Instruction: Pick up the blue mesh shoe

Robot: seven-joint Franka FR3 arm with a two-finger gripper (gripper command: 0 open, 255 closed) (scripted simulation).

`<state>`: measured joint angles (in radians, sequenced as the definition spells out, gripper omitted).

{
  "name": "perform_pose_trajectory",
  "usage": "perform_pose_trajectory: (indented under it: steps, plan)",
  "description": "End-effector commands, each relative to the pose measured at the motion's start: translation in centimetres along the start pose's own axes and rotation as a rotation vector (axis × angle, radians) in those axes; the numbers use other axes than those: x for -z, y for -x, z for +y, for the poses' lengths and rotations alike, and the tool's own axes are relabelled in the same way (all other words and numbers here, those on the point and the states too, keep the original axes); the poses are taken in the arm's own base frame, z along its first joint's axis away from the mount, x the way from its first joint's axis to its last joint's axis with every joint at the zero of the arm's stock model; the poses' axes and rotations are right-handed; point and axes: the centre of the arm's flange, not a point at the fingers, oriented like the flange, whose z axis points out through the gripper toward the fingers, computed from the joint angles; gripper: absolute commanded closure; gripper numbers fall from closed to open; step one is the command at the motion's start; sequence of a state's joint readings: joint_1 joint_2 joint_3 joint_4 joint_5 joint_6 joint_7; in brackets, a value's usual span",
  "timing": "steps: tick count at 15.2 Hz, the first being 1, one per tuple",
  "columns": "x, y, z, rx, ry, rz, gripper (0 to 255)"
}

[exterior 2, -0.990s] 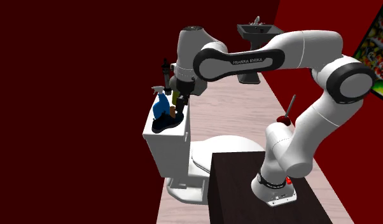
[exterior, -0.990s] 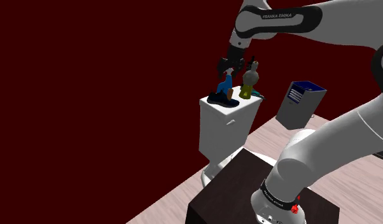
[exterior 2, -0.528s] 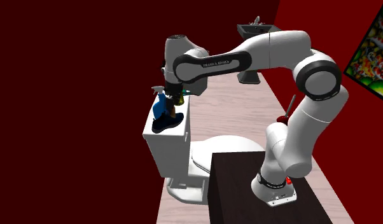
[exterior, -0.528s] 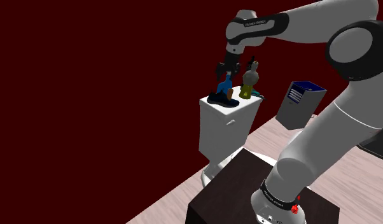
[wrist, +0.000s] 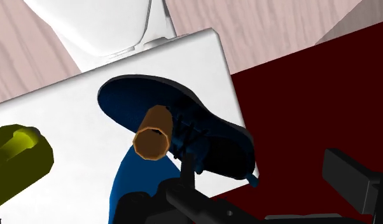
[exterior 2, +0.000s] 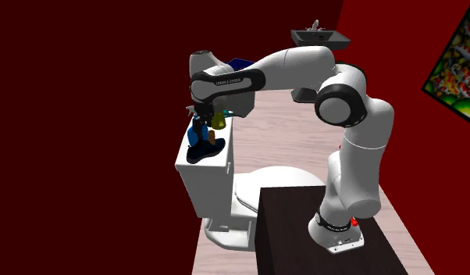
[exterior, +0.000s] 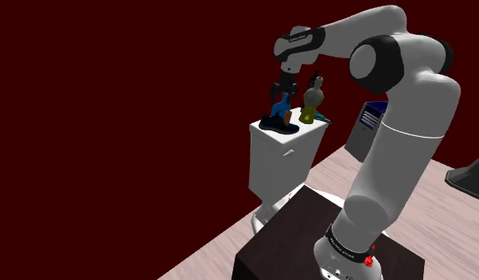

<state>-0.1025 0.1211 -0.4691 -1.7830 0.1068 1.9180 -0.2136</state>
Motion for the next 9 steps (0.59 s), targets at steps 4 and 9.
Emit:
perform_pose_trajectory:
  steps: [4,9]
  plan:
    - [-3.1,-3.9,3.4,-0.030,0.001,-0.024,0]
    - [-5.7,-3.8,3.5,-0.030,0.001,-0.024,0]
